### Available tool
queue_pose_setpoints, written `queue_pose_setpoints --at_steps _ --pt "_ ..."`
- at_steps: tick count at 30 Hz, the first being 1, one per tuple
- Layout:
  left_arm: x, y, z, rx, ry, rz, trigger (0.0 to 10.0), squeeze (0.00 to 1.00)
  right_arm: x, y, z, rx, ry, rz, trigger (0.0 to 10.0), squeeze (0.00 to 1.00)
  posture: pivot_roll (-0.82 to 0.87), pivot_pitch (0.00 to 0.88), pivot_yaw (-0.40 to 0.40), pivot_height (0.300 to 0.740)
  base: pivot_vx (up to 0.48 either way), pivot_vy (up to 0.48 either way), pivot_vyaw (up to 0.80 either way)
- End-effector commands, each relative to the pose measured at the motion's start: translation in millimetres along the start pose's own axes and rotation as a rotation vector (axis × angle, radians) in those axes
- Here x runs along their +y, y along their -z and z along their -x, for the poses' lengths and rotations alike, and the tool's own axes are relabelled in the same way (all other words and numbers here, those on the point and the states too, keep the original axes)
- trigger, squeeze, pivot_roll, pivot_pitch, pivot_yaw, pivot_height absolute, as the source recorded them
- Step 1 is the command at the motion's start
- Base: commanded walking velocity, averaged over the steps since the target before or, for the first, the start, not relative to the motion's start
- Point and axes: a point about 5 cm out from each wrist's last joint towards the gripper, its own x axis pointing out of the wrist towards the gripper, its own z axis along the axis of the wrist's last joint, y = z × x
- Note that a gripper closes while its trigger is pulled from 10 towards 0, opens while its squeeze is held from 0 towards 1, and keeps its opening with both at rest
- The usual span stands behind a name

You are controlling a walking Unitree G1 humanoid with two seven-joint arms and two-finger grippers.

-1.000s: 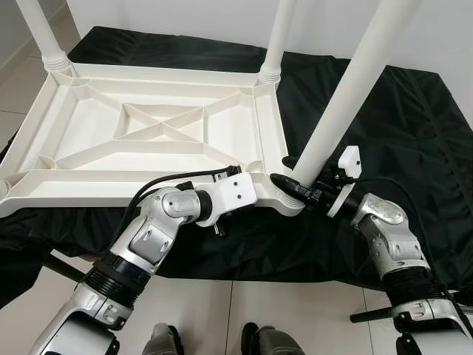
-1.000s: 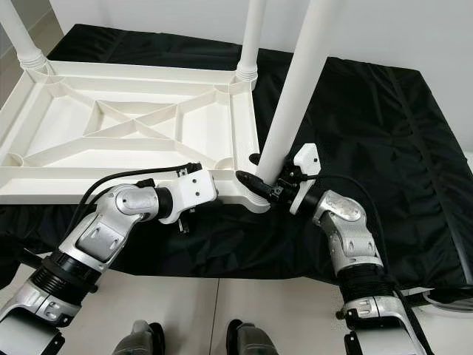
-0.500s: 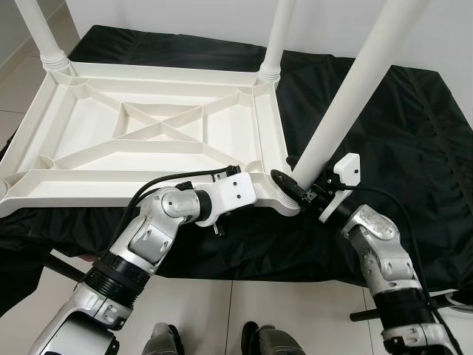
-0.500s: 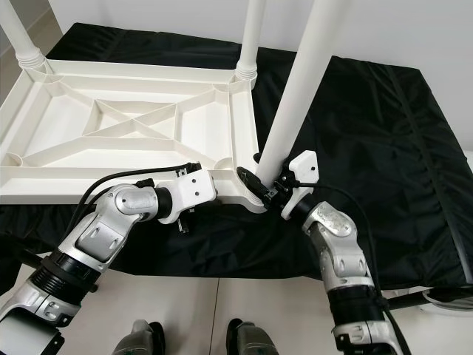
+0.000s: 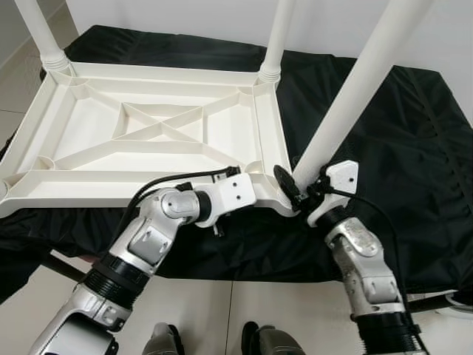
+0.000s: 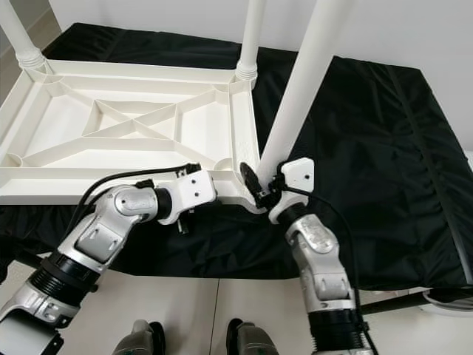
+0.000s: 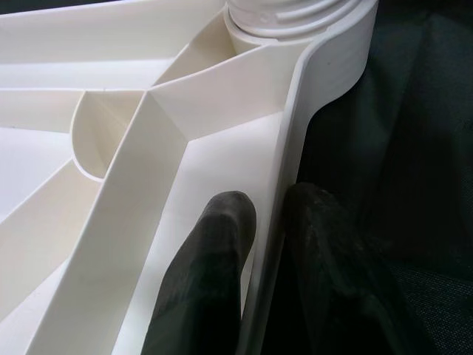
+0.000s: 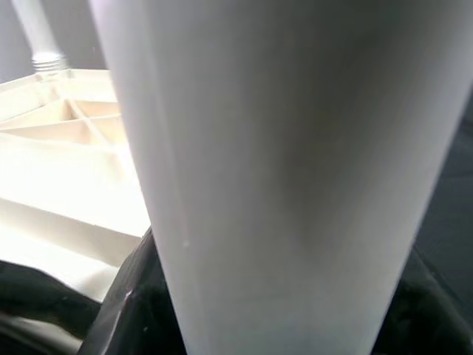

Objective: Building children table

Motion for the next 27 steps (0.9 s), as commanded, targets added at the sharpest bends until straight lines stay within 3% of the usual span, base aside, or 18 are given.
queue_pose_setpoints --at_steps 1,11,18,27 --pt "2.2 -11.5 1.8 -0.035 -0.044 -0.046 10.0 0.00 1.6 12.1 5.4 0.066 0.030 -0.015 10.0 0.00 -0.03 0.168 -0.078 0.740 0.000 0.000 0.00" --pt "2.3 -12.0 1.2 -0.037 -0.043 -0.046 10.0 0.00 14.5 12.3 5.0 0.075 0.179 -0.037 10.0 0.00 -0.03 0.170 -0.079 0.740 0.000 0.000 0.00" --pt "2.3 -11.7 0.9 -0.036 -0.045 -0.043 10.0 0.00 18.4 12.5 1.6 0.087 0.339 0.002 10.0 0.00 -0.03 0.172 -0.077 0.740 0.000 0.000 0.00" --pt "2.8 -10.7 2.0 -0.033 -0.051 -0.039 10.0 0.00 24.3 13.7 1.1 0.104 0.444 0.019 10.0 0.00 -0.03 0.174 -0.080 0.740 0.000 0.000 0.00"
